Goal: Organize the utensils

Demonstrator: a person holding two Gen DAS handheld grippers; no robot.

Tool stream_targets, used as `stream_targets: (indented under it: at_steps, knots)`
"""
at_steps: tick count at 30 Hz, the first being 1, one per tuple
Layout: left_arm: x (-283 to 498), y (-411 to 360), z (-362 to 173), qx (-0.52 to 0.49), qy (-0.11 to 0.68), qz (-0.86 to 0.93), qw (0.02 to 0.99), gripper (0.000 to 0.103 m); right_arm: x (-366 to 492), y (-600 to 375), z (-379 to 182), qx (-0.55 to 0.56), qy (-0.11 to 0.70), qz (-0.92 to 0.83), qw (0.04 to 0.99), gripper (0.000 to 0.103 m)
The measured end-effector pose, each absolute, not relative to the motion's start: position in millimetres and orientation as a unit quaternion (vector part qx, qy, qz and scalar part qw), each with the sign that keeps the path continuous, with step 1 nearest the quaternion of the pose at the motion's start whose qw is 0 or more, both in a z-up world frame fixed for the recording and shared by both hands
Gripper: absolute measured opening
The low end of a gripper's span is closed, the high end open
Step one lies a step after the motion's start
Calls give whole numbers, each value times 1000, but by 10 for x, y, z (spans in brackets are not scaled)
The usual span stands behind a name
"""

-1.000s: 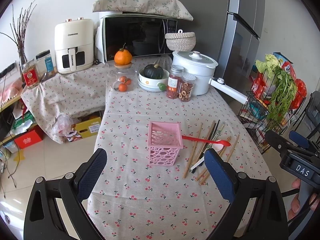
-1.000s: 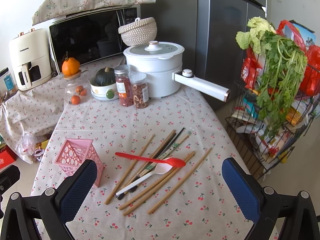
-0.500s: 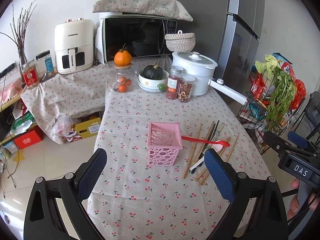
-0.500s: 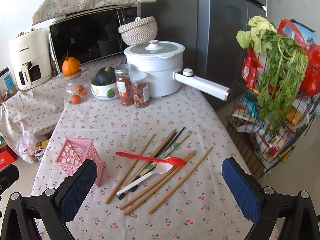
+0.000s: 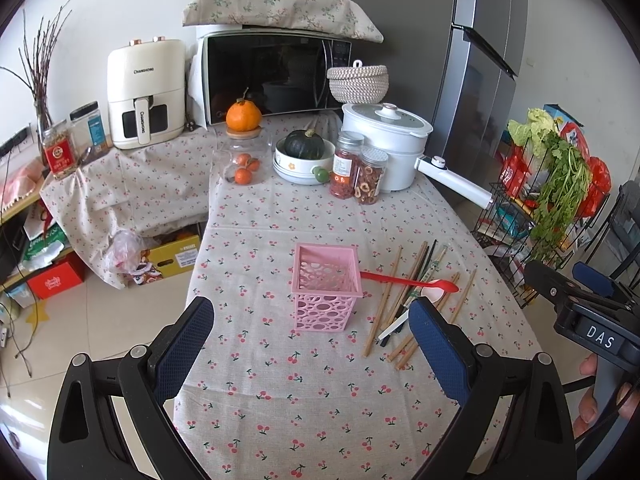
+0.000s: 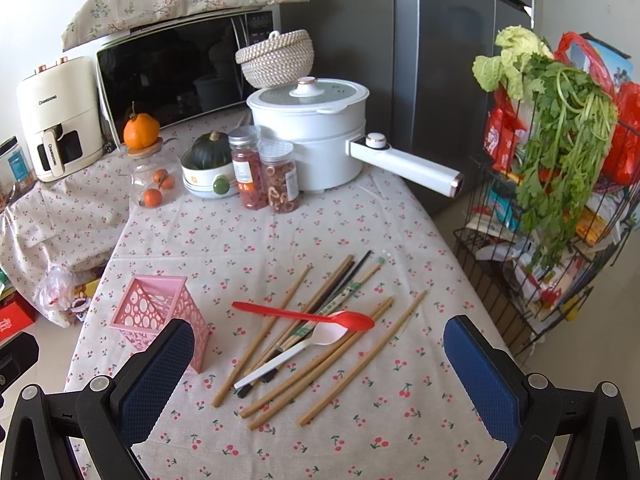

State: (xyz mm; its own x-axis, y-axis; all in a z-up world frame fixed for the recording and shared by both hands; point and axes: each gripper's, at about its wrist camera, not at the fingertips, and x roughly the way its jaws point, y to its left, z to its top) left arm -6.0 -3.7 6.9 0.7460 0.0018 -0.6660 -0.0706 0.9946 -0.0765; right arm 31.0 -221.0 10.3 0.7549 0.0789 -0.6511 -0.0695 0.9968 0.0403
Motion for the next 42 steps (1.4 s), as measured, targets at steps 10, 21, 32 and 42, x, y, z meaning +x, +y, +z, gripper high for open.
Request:
stream_targets:
  at_steps: [10, 21, 32, 42]
  knots:
    - [144, -173, 2, -42, 383, -11, 923, 99, 532, -2473, 60, 33, 376, 44, 925, 102]
    - [946, -770, -214, -1, 475, -129, 871, 93, 1088, -3020, -402, 93, 468, 28, 878, 81]
    - [1751, -1715, -1017, 150, 553, -193, 796, 75, 1274, -3508, -798, 133, 523, -6, 842, 66]
    - [2194, -2320, -1508, 260, 548, -269, 748, 70, 1289, -3724, -903, 124, 541, -25, 832, 66]
